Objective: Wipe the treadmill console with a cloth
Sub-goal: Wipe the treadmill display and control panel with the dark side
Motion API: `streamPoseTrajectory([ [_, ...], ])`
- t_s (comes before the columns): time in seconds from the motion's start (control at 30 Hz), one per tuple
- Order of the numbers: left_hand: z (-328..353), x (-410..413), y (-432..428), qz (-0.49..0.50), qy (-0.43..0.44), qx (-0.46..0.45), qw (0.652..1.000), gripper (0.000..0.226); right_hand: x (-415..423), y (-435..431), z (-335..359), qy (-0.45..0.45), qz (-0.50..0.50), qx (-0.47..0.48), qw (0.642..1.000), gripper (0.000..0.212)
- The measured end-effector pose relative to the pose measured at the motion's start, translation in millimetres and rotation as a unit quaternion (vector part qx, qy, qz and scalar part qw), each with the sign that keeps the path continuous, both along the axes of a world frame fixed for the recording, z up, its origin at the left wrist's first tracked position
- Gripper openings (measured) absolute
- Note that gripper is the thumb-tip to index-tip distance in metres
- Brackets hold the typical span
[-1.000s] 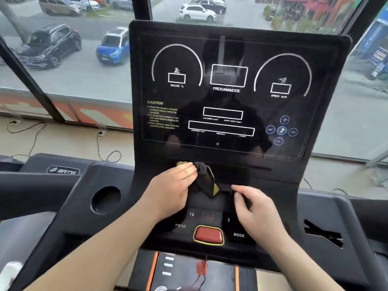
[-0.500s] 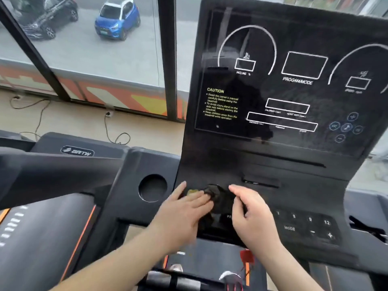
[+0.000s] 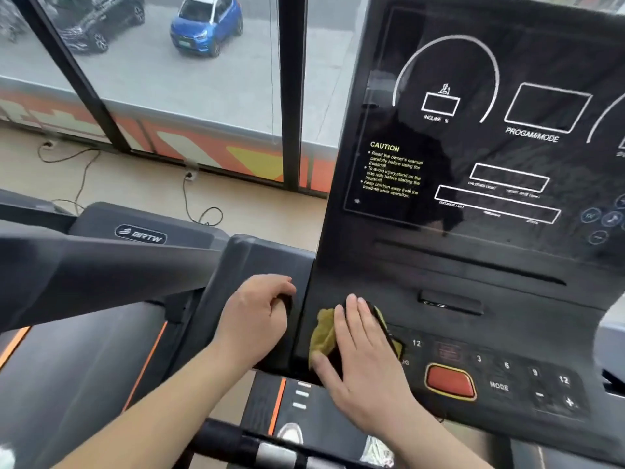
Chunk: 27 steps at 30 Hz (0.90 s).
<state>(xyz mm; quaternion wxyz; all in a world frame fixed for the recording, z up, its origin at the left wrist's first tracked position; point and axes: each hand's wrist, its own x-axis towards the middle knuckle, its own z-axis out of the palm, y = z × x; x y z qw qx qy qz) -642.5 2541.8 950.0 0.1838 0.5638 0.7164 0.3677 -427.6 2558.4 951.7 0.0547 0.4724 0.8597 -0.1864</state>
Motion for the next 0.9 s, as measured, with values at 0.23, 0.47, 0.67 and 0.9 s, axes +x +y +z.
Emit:
streamPoseTrajectory([
  [0.23, -26.8, 9.7, -15.7, -0.061, 0.063, 0.004, 0.996, 0.033, -12.1, 34.8, -15.7, 0.009, -0.1, 0.069, 0.993, 0.071],
  [0.47, -50.7, 8.1, -28.6, -0.064, 0.15, -0.022, 0.986, 0.042, 11.9, 11.8, -19.7, 0.013, -0.006, 0.056, 0.998, 0.07],
  [0.67, -61.6, 4.7, -32.1, -0.101, 0.267, -0.068, 0.956, 0.057, -28.7, 2.9, -25.2, 0.017, -0.092, 0.077, 0.993, 0.071],
  [0.9, -56.4, 0.4, -36.4, -0.113, 0.197, -0.063, 0.972, 0.057, 9.8, 37.9, -19.8, -0.015, -0.068, 0.104, 0.992, 0.071],
])
